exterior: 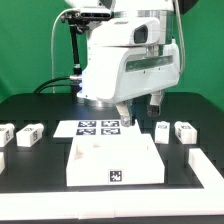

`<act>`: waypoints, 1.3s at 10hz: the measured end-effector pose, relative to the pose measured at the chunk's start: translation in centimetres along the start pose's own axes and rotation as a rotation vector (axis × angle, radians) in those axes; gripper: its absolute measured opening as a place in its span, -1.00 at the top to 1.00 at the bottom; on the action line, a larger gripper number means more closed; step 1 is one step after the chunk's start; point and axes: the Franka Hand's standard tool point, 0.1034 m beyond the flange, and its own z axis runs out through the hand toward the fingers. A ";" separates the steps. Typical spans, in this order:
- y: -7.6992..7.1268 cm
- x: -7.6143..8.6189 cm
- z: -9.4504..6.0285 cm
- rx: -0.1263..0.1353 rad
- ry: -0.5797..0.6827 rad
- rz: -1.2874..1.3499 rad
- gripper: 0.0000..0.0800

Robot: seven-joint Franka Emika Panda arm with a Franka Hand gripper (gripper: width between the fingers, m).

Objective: Assemble one leg

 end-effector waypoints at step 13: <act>-5.0 -9.1 4.6 0.026 0.006 -0.558 -0.63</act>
Offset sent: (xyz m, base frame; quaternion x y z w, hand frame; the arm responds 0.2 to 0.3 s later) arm -0.0647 -0.0111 -0.0344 0.0737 -0.0517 -0.2513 0.9637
